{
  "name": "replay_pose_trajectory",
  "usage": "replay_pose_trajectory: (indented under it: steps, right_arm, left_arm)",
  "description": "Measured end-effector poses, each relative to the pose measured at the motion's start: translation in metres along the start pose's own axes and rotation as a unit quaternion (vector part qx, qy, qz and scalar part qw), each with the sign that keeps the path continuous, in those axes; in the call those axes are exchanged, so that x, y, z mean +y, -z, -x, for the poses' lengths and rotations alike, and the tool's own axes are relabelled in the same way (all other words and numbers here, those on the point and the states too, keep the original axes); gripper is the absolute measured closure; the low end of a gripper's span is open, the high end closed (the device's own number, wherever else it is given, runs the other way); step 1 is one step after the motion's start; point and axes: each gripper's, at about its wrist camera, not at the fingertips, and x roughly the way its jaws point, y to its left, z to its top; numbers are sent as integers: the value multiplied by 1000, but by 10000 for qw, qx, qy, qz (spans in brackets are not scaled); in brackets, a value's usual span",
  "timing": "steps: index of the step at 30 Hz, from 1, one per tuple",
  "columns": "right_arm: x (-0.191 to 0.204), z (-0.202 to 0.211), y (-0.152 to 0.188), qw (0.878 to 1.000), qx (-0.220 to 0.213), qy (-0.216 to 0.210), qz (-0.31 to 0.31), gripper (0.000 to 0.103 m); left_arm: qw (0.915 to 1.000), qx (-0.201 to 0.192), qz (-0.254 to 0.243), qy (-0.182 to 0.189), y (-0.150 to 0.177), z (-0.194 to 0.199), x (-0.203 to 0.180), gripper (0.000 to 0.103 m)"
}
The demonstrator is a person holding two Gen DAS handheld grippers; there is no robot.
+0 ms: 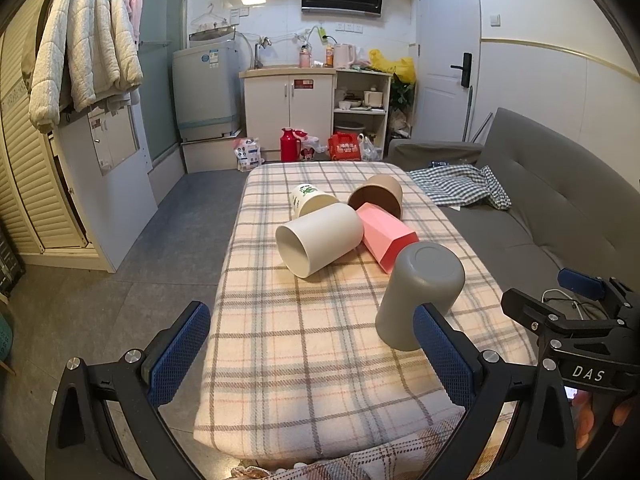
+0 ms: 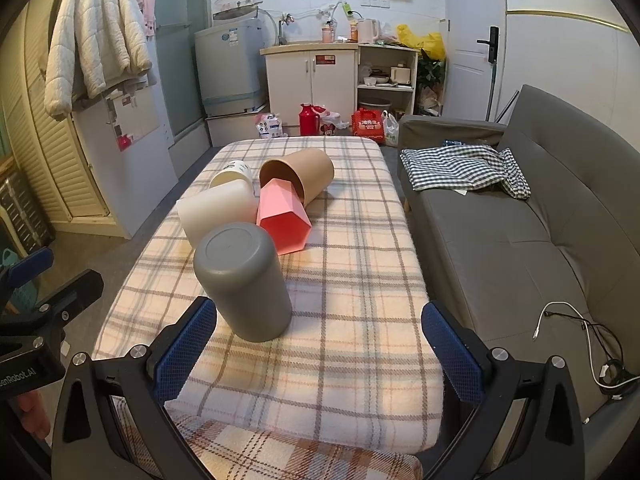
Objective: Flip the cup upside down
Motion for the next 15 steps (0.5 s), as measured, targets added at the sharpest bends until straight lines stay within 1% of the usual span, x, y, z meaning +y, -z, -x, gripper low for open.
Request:
replay_pose_trajectory:
  steps: [15]
  right_arm:
    - [2,-1,1,10000,18,-8,9,0]
  left_arm:
    - [10000,-20,3,31,2,0,-1,0]
